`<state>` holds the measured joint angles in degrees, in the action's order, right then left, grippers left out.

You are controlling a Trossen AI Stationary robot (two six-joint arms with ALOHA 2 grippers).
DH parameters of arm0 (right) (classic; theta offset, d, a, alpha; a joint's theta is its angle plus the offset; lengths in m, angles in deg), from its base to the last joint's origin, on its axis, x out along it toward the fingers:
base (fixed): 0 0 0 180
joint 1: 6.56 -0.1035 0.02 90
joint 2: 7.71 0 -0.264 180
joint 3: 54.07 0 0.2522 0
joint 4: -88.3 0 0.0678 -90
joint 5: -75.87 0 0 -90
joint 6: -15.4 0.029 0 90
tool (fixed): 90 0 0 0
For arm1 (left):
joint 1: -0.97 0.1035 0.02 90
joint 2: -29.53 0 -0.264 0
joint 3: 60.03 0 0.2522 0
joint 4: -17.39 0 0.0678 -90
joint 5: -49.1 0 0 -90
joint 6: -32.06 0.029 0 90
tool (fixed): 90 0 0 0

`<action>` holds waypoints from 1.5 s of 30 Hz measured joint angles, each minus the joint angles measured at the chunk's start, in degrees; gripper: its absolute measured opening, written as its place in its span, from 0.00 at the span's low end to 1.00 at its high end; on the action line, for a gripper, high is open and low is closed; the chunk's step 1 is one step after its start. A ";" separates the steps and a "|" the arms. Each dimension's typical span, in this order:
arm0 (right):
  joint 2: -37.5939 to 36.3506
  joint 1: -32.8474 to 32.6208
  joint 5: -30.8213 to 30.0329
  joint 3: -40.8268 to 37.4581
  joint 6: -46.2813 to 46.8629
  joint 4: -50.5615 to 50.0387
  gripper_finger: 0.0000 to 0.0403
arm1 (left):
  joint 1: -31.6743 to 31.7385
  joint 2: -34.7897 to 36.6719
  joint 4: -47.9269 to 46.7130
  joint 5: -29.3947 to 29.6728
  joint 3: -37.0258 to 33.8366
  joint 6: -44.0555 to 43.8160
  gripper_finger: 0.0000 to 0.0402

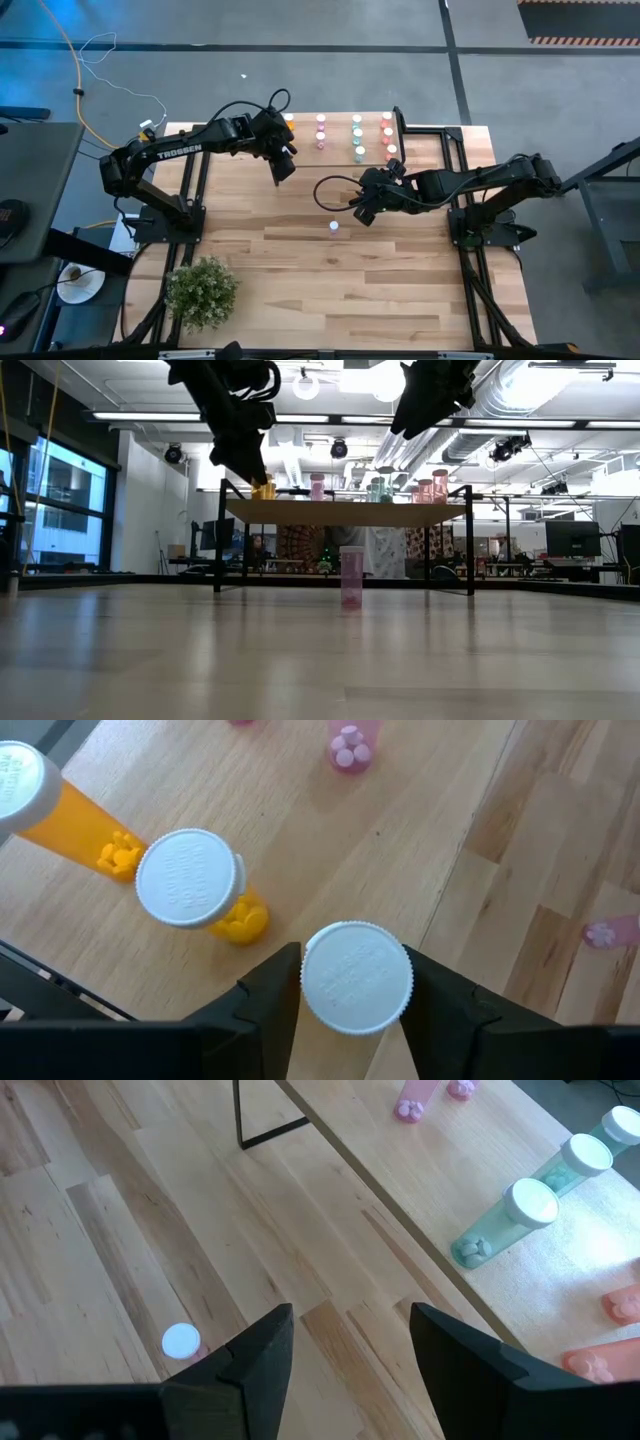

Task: Pick and place medicine bottles onto shelf by color
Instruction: Put the orange pill bottle on the shelf aligned with the other orange pill bottles, then put the purple pill bottle on the shelf aligned with the other purple pill bottles

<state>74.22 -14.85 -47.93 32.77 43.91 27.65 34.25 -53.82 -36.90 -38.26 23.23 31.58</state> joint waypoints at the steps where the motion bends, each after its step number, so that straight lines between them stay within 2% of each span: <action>1: 0.00 0.00 0.02 0.00 0.00 0.01 0.48 | 0.00 0.00 -0.02 0.00 0.00 0.03 0.37; 11: 0.00 0.00 0.00 0.00 0.02 -0.01 0.48 | 0.09 0.00 0.05 1.44 0.02 -0.19 0.49; 36: 0.00 0.00 0.00 0.00 0.02 0.02 0.48 | 0.07 2.82 2.44 2.30 0.09 0.71 0.49; 45: 0.00 0.00 0.00 0.00 0.02 0.02 0.48 | 0.04 2.78 4.07 -0.57 0.07 0.75 0.49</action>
<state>74.22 -14.85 -47.93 32.77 43.93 27.67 34.30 -51.04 -32.82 -38.83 23.29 32.33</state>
